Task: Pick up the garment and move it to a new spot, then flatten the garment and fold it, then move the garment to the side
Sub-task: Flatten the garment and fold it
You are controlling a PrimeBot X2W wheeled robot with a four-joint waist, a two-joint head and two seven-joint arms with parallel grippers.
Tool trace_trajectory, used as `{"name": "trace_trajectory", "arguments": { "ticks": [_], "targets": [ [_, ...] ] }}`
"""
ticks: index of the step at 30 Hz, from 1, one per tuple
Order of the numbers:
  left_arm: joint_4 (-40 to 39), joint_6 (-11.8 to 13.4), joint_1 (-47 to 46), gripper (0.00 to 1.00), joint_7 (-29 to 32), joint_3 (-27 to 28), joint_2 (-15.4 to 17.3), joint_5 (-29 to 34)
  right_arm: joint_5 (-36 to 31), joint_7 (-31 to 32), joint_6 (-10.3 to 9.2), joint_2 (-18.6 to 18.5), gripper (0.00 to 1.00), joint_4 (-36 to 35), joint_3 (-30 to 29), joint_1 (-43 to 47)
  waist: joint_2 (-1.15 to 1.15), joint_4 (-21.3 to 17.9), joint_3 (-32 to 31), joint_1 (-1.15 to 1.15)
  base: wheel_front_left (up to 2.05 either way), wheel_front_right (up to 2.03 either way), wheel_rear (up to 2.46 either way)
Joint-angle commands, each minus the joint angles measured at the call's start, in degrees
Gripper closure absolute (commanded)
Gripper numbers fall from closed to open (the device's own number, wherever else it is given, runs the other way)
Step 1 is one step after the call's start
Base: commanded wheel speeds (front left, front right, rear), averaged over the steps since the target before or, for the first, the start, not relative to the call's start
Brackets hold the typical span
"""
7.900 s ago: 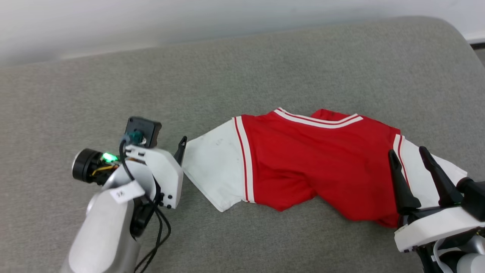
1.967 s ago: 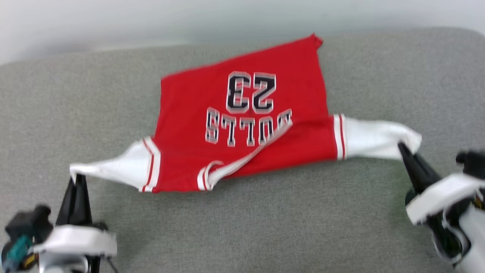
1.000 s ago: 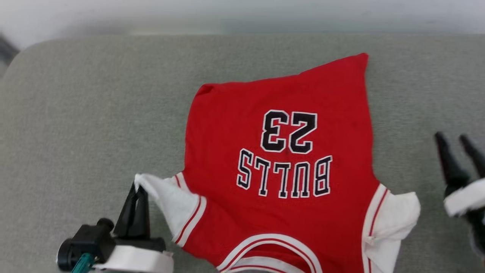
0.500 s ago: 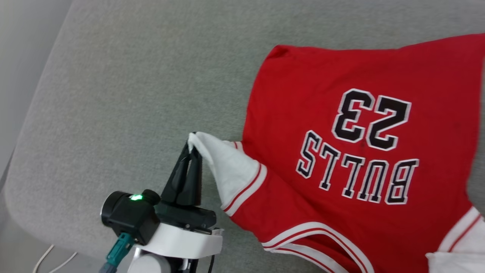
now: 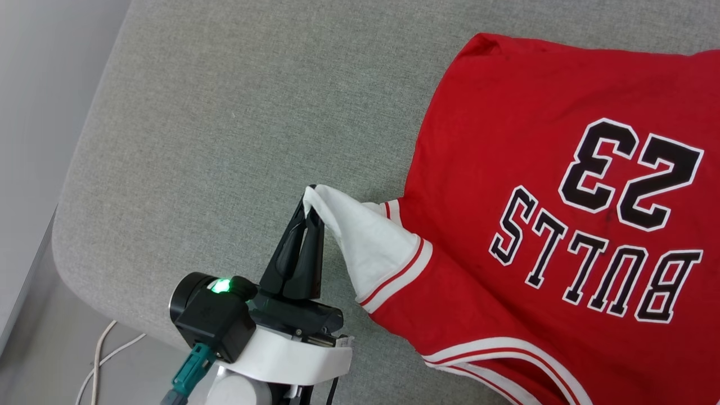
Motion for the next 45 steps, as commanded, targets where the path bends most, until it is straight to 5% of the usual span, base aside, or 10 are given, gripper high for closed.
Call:
{"name": "trace_trajectory", "arguments": {
  "ticks": [1, 2, 12, 20, 27, 33, 45],
  "targets": [
    [0.0, 0.1, -0.4, 1.00, -0.1, 0.1, -0.1, -0.3, -1.1, 4.3, -0.14, 2.9, 0.64, 5.1, 2.1, 6.4, 0.00, 0.1, 0.1, 0.00, 0.00, 0.00, 0.00],
    [0.0, 0.1, -0.4, 1.00, -0.1, 0.1, -0.1, -0.3, -1.3, 4.9, -0.14, 3.0, 1.00, 5.2, 1.9, 6.2, 0.00, 0.1, 0.1, 0.00, 0.00, 0.00, 0.00],
    [2.4, -0.5, 0.5, 1.00, -0.1, 1.4, -0.1, 0.0, -4.8, 3.9, -0.12, -0.9, 1.00, -0.5, -1.4, 0.8, 0.00, -0.3, -2.9, 0.00, 0.00, 0.00, 0.00],
    [5.1, -2.1, 2.7, 1.00, -0.1, 6.4, -0.1, 2.0, -3.4, 2.8, -0.10, -3.9, 1.00, -11.6, 0.2, 4.2, 0.00, -7.5, -8.4, 0.00, 0.00, 0.00, 0.00],
    [7.4, -3.4, 4.8, 1.00, -0.1, 10.7, 0.9, 2.7, 0.1, 0.0, -0.10, -4.4, 1.00, -21.4, -3.7, 17.0, 0.00, -15.6, -12.6, 0.00, 0.00, 0.00, 0.00],
    [9.8, -3.2, 7.1, 1.00, -0.1, 13.9, 2.3, 1.9, 0.4, -4.3, -0.09, -0.3, 1.00, -28.5, -9.8, 34.0, 0.00, -22.8, -15.0, 0.00, 0.00, 0.00, 0.00],
    [12.9, -1.4, 11.0, 1.00, 2.4, 19.7, 5.9, -1.0, -1.6, -9.9, -0.10, 16.7, 1.00, -35.4, -16.8, 63.3, 0.00, -31.5, -18.6, 0.00, 0.00, 0.00, 0.00]
  ]
}}
